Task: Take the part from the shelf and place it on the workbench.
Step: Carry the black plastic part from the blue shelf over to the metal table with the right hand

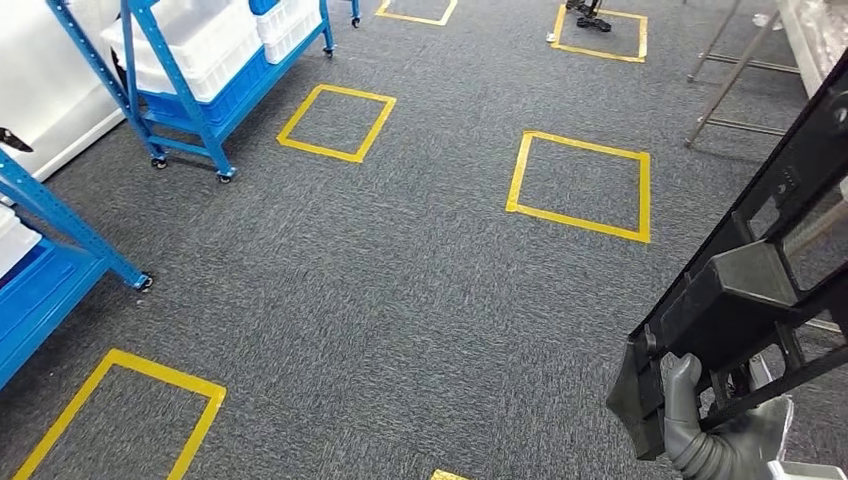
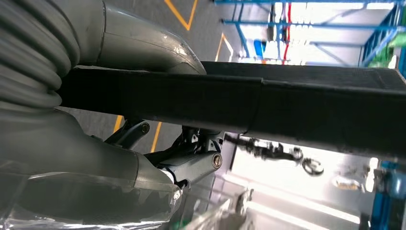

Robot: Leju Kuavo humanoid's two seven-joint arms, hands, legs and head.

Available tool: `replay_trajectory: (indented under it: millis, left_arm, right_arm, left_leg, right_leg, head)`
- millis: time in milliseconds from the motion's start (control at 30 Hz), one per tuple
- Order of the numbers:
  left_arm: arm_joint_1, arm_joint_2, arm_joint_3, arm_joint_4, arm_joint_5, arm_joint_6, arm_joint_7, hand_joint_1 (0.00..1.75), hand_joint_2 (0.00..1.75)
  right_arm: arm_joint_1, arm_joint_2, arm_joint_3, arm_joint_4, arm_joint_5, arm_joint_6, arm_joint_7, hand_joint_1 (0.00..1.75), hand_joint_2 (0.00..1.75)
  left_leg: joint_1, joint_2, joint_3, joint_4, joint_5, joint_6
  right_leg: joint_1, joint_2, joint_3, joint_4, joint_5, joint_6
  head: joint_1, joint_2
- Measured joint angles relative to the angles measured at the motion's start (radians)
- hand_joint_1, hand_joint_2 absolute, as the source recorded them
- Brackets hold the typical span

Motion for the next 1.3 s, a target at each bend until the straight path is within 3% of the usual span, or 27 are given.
replay_trajectory:
  millis: [67, 133, 200, 267, 333, 367, 400, 433, 500, 567, 633, 667, 733, 800, 833, 867, 900, 967, 1033, 1100, 1133, 1167, 1200, 1233, 1300]
  left_arm:
    - [0.000, 0.001, 0.000, 0.000, 0.000, 0.002, 0.000, 0.00, 1.75]
    - [-0.002, 0.003, 0.000, 0.001, 0.000, 0.004, 0.000, 0.00, 1.75]
    - [-0.004, 0.004, -0.002, 0.001, 0.000, 0.007, 0.000, 0.00, 1.75]
    - [-0.003, 0.005, -0.002, 0.003, 0.000, 0.011, -0.001, 0.00, 1.75]
    - [-0.002, 0.006, -0.002, 0.007, 0.000, 0.016, 0.000, 0.00, 1.75]
    - [-0.002, 0.007, -0.003, 0.009, 0.000, 0.019, 0.000, 0.00, 1.75]
    - [-0.002, 0.008, -0.003, 0.011, 0.000, 0.021, 0.000, 0.00, 1.75]
    - [-0.003, 0.008, -0.004, 0.013, 0.000, 0.023, 0.001, 0.00, 1.75]
    - [-0.004, 0.009, -0.006, 0.016, 0.000, 0.026, 0.001, 0.00, 1.75]
    - [-0.005, 0.010, -0.008, 0.019, 0.000, 0.027, 0.001, 0.00, 1.75]
    - [-0.007, 0.011, -0.011, 0.020, 0.000, 0.028, 0.001, 0.00, 1.75]
    - [-0.008, 0.012, -0.014, 0.021, 0.000, 0.028, 0.001, 0.00, 1.75]
    - [-0.008, 0.014, -0.018, 0.023, 0.000, 0.028, 0.001, 0.00, 1.75]
    - [-0.005, 0.016, -0.019, 0.026, 0.000, 0.028, 0.001, 0.00, 1.75]
    - [-0.003, 0.017, -0.019, 0.029, 0.000, 0.028, 0.001, 0.00, 1.75]
    - [-0.002, 0.018, -0.019, 0.031, 0.000, 0.028, 0.001, 0.00, 1.75]
    - [-0.001, 0.020, -0.020, 0.034, 0.000, 0.029, 0.001, 0.00, 1.75]
    - [-0.001, 0.023, -0.020, 0.037, 0.000, 0.032, 0.001, 0.00, 1.75]
    - [-0.001, 0.027, -0.021, 0.039, 0.000, 0.035, 0.002, 0.00, 1.75]
    - [0.001, 0.029, -0.021, 0.040, 0.000, 0.038, 0.004, 0.00, 1.75]
    - [0.001, 0.030, -0.021, 0.041, 0.000, 0.039, 0.005, 0.00, 1.75]
    - [0.001, 0.031, -0.022, 0.041, 0.000, 0.040, 0.006, 0.00, 1.75]
    - [0.001, 0.033, -0.023, 0.041, 0.000, 0.042, 0.006, 0.00, 1.75]
    - [0.000, 0.034, -0.023, 0.041, 0.000, 0.044, 0.006, 0.00, 1.75]
    - [0.001, 0.037, -0.024, 0.043, 0.000, 0.046, 0.006, 0.00, 1.75]
  right_arm:
    - [0.000, 0.002, 0.000, 0.000, 0.001, 0.000, 0.002, 1.75, 1.75]
    - [0.002, 0.003, 0.000, 0.000, 0.001, 0.000, 0.003, 1.75, 1.75]
    - [0.004, 0.003, 0.000, 0.001, 0.002, 0.001, 0.003, 1.75, 1.75]
    - [0.000, 0.003, 0.000, 0.003, 0.002, 0.001, 0.004, 1.75, 1.75]
    - [-0.003, 0.004, 0.000, 0.007, 0.002, 0.000, 0.008, 1.75, 1.75]
    - [-0.003, 0.004, 0.000, 0.010, 0.002, 0.000, 0.010, 1.75, 1.75]
    - [-0.003, 0.004, 0.000, 0.012, 0.002, 0.000, 0.012, 1.75, 1.75]
    - [-0.003, 0.004, 0.000, 0.013, 0.002, 0.000, 0.014, 1.75, 1.75]
    - [-0.003, 0.004, 0.000, 0.014, 0.002, -0.001, 0.015, 1.75, 1.75]
    - [-0.004, 0.004, 0.000, 0.014, 0.002, -0.002, 0.016, 1.75, 1.75]
    - [-0.004, 0.004, -0.001, 0.014, 0.004, -0.003, 0.015, 1.75, 1.75]
    - [-0.003, 0.004, -0.001, 0.014, 0.006, -0.004, 0.015, 1.75, 1.75]
    - [-0.005, 0.004, -0.002, 0.014, 0.011, -0.005, 0.015, 1.75, 1.75]
    - [-0.010, 0.004, -0.004, 0.014, 0.018, -0.006, 0.019, 1.75, 1.75]
    - [-0.011, 0.004, -0.006, 0.015, 0.025, -0.006, 0.021, 1.75, 1.75]
    - [-0.012, 0.004, -0.009, 0.016, 0.035, -0.005, 0.025, 1.75, 1.75]
    - [-0.012, 0.004, -0.014, 0.017, 0.050, -0.005, 0.030, 1.75, 1.75]
    - [-0.016, 0.004, -0.031, 0.019, 0.091, -0.005, 0.041, 1.75, 1.75]
    - [-0.025, 0.002, -0.061, 0.020, 0.141, -0.005, 0.051, 1.75, 1.75]
    - [-0.034, 0.000, -0.104, 0.021, 0.191, -0.001, 0.059, 1.75, 1.75]
    - [-0.037, -0.003, -0.127, 0.021, 0.219, 0.002, 0.065, 1.75, 1.75]
    - [-0.038, -0.007, -0.151, 0.021, 0.250, 0.008, 0.070, 1.75, 1.75]
    - [-0.040, -0.012, -0.174, 0.022, 0.283, 0.014, 0.077, 1.75, 1.75]
    - [-0.045, -0.018, -0.195, 0.023, 0.315, 0.022, 0.085, 1.75, 1.75]
    - [-0.057, -0.031, -0.227, 0.027, 0.362, 0.038, 0.100, 1.75, 1.75]
  left_leg:
    - [-0.002, -0.025, 0.020, -0.055, 0.012, 0.007]
    - [-0.004, -0.006, 0.025, -0.064, 0.015, 0.018]
    - [-0.003, 0.019, 0.033, -0.079, 0.024, 0.032]
    - [-0.004, 0.045, 0.037, -0.088, 0.027, 0.040]
    - [-0.006, 0.072, 0.036, -0.087, 0.025, 0.042]
    - [-0.007, 0.085, 0.037, -0.087, 0.023, 0.041]
    - [-0.008, 0.098, 0.038, -0.087, 0.020, 0.040]
    - [-0.008, 0.110, 0.041, -0.087, 0.018, 0.038]
    - [-0.011, 0.130, 0.050, -0.087, 0.010, 0.030]
    - [-0.013, 0.146, 0.059, -0.088, 0.004, 0.018]
    - [-0.012, 0.165, 0.069, -0.092, 0.000, 0.006]
    - [-0.010, 0.161, 0.072, -0.088, -0.006, 0.001]
    - [-0.007, 0.117, 0.052, -0.035, -0.043, -0.008]
    - [-0.004, 0.066, -0.010, 0.092, -0.106, -0.011]
    - [-0.004, 0.058, -0.044, 0.156, -0.127, -0.011]
    - [-0.004, 0.055, -0.068, 0.194, -0.131, -0.011]
    - [-0.004, 0.054, -0.076, 0.197, -0.115, -0.011]
    - [-0.003, 0.036, -0.042, 0.095, -0.035, -0.006]
    - [-0.001, -0.009, 0.000, -0.019, 0.018, 0.001]
    - [-0.002, -0.030, 0.013, -0.056, 0.021, 0.010]
    - [-0.003, -0.020, 0.015, -0.061, 0.022, 0.015]
    - [-0.004, -0.009, 0.017, -0.067, 0.026, 0.022]
    - [-0.003, 0.003, 0.021, -0.073, 0.029, 0.030]
    - [-0.003, 0.015, 0.024, -0.080, 0.033, 0.037]
    - [-0.005, 0.039, 0.026, -0.085, 0.034, 0.044]
  right_leg:
    - [-0.002, 0.022, -0.008, 0.006, -0.002, 0.012]
    - [-0.007, 0.039, -0.015, 0.006, 0.001, 0.026]
    - [-0.007, -0.003, -0.029, 0.033, -0.016, 0.035]
    - [-0.007, -0.068, -0.077, 0.130, -0.072, 0.042]
    - [-0.011, -0.090, -0.138, 0.247, -0.121, 0.049]
    - [-0.013, -0.093, -0.151, 0.269, -0.120, 0.051]
    - [-0.014, -0.097, -0.144, 0.253, -0.101, 0.052]
    - [-0.015, -0.106, -0.115, 0.198, -0.069, 0.051]
    - [-0.011, -0.150, -0.038, 0.058, -0.012, 0.043]
    - [-0.003, -0.176, -0.004, -0.005, 0.002, 0.031]
    - [0.000, -0.156, -0.004, -0.009, 0.004, 0.019]
    - [-0.002, -0.144, -0.002, -0.015, 0.008, 0.013]
    - [-0.007, -0.121, 0.004, -0.028, 0.016, 0.000]
    - [-0.006, -0.098, 0.004, -0.030, 0.018, -0.008]
    - [-0.005, -0.085, 0.003, -0.029, 0.017, -0.009]
    - [-0.004, -0.070, 0.003, -0.027, 0.016, -0.010]
    - [-0.003, -0.056, 0.004, -0.025, 0.015, -0.010]
    - [-0.003, -0.027, 0.005, -0.018, 0.011, -0.006]
    - [-0.002, -0.004, -0.001, -0.006, 0.005, 0.002]
    - [-0.004, 0.017, -0.012, 0.001, 0.004, 0.015]
    - [-0.006, 0.029, -0.016, 0.001, 0.006, 0.022]
    - [-0.008, 0.024, -0.018, 0.003, 0.006, 0.028]
    - [-0.008, 0.004, -0.023, 0.014, -0.002, 0.033]
    - [-0.007, -0.024, -0.037, 0.042, -0.020, 0.037]
    - [-0.008, -0.079, -0.090, 0.150, -0.079, 0.044]
  head:
    - [0.000, 0.000]
    - [0.000, 0.000]
    - [0.002, 0.000]
    - [0.005, 0.000]
    - [0.007, 0.000]
    - [0.006, 0.000]
    - [0.006, 0.000]
    - [0.007, 0.000]
    - [0.007, 0.000]
    - [0.005, 0.000]
    - [0.004, 0.000]
    - [0.003, 0.000]
    - [-0.001, 0.000]
    - [-0.005, 0.000]
    - [-0.005, 0.000]
    - [-0.005, 0.000]
    - [-0.005, 0.000]
    - [-0.006, 0.000]
    - [-0.005, 0.000]
    - [-0.005, 0.000]
    - [-0.005, 0.000]
    - [-0.005, 0.000]
    - [-0.004, 0.000]
    - [-0.001, 0.000]
    - [0.002, 0.000]
